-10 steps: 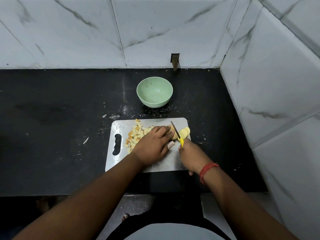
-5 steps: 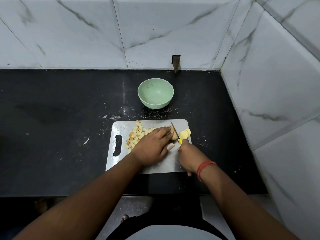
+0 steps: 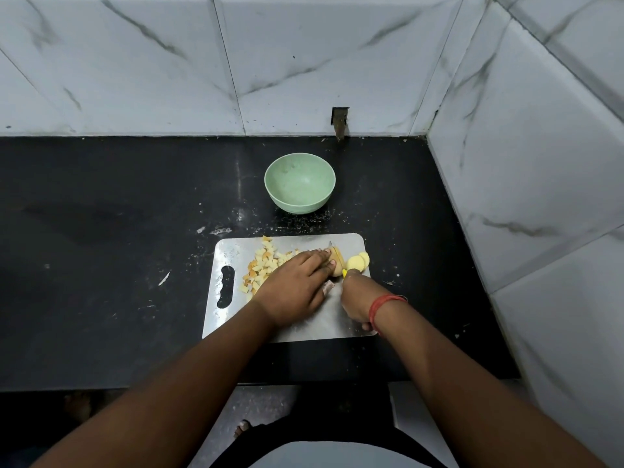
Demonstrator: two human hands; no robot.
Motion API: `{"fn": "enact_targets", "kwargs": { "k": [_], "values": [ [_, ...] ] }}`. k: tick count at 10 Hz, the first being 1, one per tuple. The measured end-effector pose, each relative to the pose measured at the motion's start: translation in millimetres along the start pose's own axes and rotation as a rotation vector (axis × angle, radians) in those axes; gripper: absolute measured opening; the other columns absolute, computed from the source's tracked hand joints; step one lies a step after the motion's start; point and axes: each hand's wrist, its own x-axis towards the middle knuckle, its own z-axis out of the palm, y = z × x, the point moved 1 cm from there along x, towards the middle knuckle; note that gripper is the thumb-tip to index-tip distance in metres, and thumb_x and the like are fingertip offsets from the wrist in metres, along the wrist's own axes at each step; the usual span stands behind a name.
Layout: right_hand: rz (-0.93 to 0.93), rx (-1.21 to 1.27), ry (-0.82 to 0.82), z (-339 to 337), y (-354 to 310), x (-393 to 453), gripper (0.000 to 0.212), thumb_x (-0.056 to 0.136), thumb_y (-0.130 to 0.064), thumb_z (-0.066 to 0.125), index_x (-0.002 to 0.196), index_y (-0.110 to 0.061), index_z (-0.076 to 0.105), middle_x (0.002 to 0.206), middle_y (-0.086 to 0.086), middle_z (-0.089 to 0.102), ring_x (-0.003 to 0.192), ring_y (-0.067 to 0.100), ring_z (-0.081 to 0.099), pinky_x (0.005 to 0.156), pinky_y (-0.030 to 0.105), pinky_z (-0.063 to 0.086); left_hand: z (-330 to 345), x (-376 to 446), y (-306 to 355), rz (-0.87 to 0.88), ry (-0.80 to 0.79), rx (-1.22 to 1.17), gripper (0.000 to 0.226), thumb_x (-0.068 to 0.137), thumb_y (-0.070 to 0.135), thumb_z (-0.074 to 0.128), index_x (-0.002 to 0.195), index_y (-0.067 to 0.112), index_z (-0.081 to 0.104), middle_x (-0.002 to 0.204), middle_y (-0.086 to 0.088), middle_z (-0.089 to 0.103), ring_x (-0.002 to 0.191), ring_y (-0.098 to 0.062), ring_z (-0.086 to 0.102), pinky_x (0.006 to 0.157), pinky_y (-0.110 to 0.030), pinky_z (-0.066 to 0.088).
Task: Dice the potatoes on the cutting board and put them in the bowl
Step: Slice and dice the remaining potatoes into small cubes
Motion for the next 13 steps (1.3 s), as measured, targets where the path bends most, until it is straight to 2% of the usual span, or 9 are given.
{"fn": "enact_targets", "kwargs": {
  "k": [1,4,5,6,7,9,10,12,13],
  "values": [
    [-0.108,-0.239,-0.01,0,3,0,0.039,0.098,-0.014,0.046,0.132,0.002,0.049,0.073,-0.005,0.035,0.056,0.011,0.029,0.052,0.023,0.028,1,1,2,-0.017,-0.015,0.009,0.053,0.1,0.037,0.044,0.135,0.002,0.063,0.137,-0.017,0.061,0.126,-0.032,0.056,0.11,-0.04,0.046],
    [-0.114,-0.753,-0.173,18,19,-35,0.015,0.098,-0.036,0.051,0.104,-0.027,0.061,0.082,-0.003,0.055,0.058,0.015,0.038,0.067,0.029,0.032,1,5,-1,-0.033,-0.015,-0.006,0.051,0.103,0.034,0.042,0.135,0.0,0.062,0.137,-0.018,0.06,0.127,-0.033,0.056,0.11,-0.042,0.048],
    [-0.011,-0.562,-0.143,22,23,-37,0.021,0.089,-0.05,0.056,0.093,-0.032,0.066,0.072,-0.018,0.055,0.048,0.005,0.03,0.055,0.014,0.031,4,4,-2,-0.012,-0.006,-0.001,0.048,0.103,0.031,0.046,0.136,0.0,0.061,0.138,-0.017,0.06,0.127,-0.033,0.056,0.11,-0.043,0.047],
    [0.152,0.493,0.173,23,38,-44,0.023,0.099,-0.022,0.045,0.119,-0.014,0.054,0.075,-0.008,0.041,0.052,0.001,0.027,0.038,0.007,0.022,4,3,-3,-0.011,-0.002,0.009,0.046,0.103,0.03,0.049,0.137,0.002,0.061,0.14,-0.016,0.059,0.127,-0.032,0.056,0.11,-0.044,0.046],
    [0.016,0.297,0.049,18,40,-47,0.027,0.102,-0.015,0.034,0.126,-0.005,0.044,0.104,0.013,0.055,0.061,0.005,0.036,0.05,0.014,0.031,4,3,-1,-0.039,-0.012,0.024,0.048,0.101,0.032,0.047,0.138,0.006,0.061,0.141,-0.014,0.058,0.126,-0.032,0.056,0.112,-0.05,0.043],
    [-0.062,0.265,0.104,13,26,-42,0.029,0.103,-0.016,0.034,0.125,0.001,0.041,0.107,0.018,0.057,0.096,0.034,0.061,0.055,0.024,0.039,6,-1,6,-0.123,-0.027,-0.052,0.048,0.101,0.028,0.055,0.145,0.009,0.056,0.15,-0.017,0.049,0.131,-0.035,0.053,0.119,-0.052,0.036],
    [-0.048,0.267,0.083,9,16,-42,0.029,0.102,-0.015,0.035,0.126,0.001,0.041,0.097,0.011,0.052,0.095,0.033,0.062,0.065,0.03,0.043,6,-3,7,-0.146,-0.019,-0.092,0.05,0.099,0.025,0.06,0.145,0.007,0.055,0.146,-0.021,0.047,0.126,-0.037,0.054,0.111,-0.045,0.046],
    [0.022,0.224,0.023,7,11,-37,0.017,0.103,-0.016,0.038,0.116,-0.006,0.035,0.079,0.006,0.047,0.047,0.028,0.059,0.044,0.04,0.054,5,-5,8,-0.127,0.002,-0.115,0.051,0.098,0.023,0.062,0.145,0.005,0.055,0.141,-0.019,0.047,0.123,-0.034,0.054,0.107,-0.042,0.049],
    [0.016,0.192,0.023,7,10,-37,0.018,0.102,-0.014,0.039,0.118,-0.008,0.033,0.08,0.008,0.049,0.05,0.03,0.061,0.045,0.041,0.055,2,-5,9,-0.134,-0.012,-0.124,0.051,0.099,0.022,0.06,0.146,0.005,0.053,0.144,-0.019,0.047,0.128,-0.035,0.053,0.112,-0.044,0.045]
  ]
}}
